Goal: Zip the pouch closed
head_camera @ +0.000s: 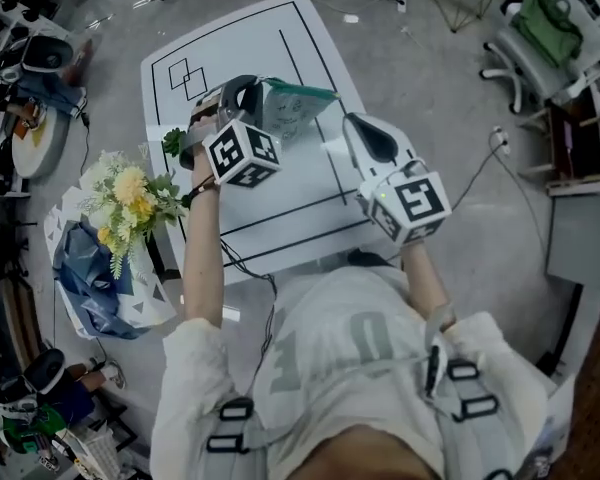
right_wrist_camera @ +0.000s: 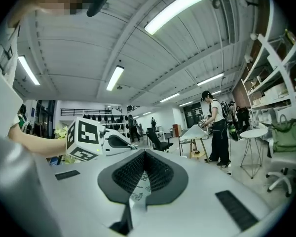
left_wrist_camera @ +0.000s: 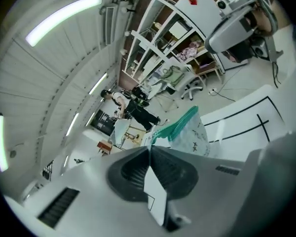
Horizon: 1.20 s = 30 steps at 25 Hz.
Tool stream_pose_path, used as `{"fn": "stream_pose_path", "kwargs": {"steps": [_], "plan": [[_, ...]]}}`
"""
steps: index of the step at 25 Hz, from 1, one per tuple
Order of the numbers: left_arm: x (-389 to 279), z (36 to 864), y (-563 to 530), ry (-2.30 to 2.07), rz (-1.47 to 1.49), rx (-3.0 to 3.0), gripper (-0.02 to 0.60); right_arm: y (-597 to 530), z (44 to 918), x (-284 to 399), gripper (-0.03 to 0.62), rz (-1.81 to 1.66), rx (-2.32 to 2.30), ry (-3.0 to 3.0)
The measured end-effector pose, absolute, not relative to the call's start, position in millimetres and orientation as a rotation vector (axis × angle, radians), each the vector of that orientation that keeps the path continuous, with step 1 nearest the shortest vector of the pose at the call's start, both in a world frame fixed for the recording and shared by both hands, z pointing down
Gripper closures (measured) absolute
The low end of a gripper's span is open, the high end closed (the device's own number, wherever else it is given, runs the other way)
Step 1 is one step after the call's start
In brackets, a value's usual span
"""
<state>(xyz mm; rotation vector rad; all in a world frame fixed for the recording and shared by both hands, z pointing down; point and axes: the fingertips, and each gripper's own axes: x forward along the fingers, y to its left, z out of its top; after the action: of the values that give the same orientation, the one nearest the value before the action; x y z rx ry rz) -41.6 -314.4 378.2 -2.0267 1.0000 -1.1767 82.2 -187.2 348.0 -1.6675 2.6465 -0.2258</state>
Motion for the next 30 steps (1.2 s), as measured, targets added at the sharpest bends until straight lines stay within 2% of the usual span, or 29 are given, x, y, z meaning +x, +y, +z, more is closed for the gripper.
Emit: {"fn": "stream_pose_path", "kwargs": {"steps": [5,9,15,30], "plan": [[-75.0,353.4,-304.0,1.283,-1.144,-2.012,0.569,-199.3,334.0,80.1,0.589,-0.189,-1.695,2.647],[-100.7,338.3,-274.4,1.559,-0.983,-2.006,0.568,-205.7,331.1,80.1,0.588,-0.252,-1.752,2.579],[-120.9,321.9,-223.3,1.725,-0.761,-2.013,0.569,-200.6,333.7,64.9,0.588,-0.282,-1.707,2.613],[-152.3,332.2,-192.9,1.815,-0.793,-1.995,0.568,-188.7,340.4,52.6,0.589,-0.278,-1.679,2.613]]}}
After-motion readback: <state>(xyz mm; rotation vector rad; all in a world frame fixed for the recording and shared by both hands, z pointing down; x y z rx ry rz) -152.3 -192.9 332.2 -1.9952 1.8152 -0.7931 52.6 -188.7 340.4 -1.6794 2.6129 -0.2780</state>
